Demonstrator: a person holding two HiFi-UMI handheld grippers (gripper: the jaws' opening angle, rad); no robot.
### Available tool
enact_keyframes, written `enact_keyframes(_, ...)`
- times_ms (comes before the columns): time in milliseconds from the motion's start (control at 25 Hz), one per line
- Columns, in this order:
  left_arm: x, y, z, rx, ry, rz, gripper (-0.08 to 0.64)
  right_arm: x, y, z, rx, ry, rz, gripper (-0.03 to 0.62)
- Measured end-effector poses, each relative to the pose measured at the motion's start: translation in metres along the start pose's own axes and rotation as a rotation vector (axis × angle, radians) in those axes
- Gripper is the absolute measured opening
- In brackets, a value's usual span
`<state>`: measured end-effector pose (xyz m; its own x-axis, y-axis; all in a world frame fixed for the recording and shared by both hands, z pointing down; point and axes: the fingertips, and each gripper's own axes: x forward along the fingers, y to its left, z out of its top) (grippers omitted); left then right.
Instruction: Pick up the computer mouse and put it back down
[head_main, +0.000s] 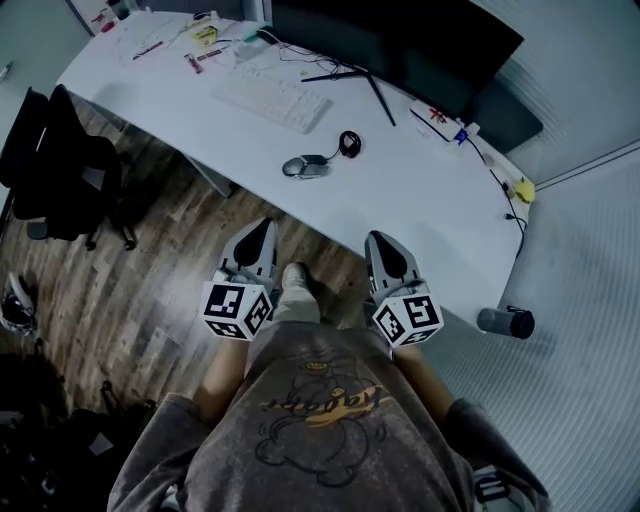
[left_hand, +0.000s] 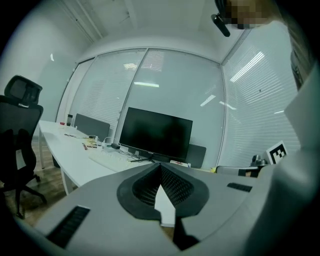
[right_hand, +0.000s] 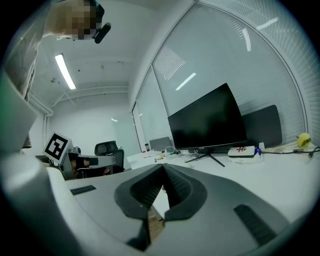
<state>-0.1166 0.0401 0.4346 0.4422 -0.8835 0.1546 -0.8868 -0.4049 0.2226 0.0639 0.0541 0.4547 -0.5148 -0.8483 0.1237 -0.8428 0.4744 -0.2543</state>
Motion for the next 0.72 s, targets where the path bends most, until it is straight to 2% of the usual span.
enact_keyframes(160, 0.028, 0.033, 0.018, 0.009, 0.007, -0.012, 0.015, 0.035, -0.009, 0.015, 0.007, -0.002, -0.027, -0.003)
enact_keyframes(360, 0.065, 0.062, 0.036, 0.03, 0.011, -0.071, 0.015, 0.076, -0.022, 0.029, 0.017, -0.031, -0.09, -0.003)
enact_keyframes(560, 0.1, 0.073, 0.048, 0.055, 0.03, -0.128, 0.015, 0.104, -0.026, 0.041, 0.028, -0.056, -0.134, -0.002)
enact_keyframes(720, 0.117, 0.072, 0.053, 0.042, 0.041, -0.182, 0.015, 0.115, -0.034, 0.045, 0.032, -0.055, -0.161, -0.002)
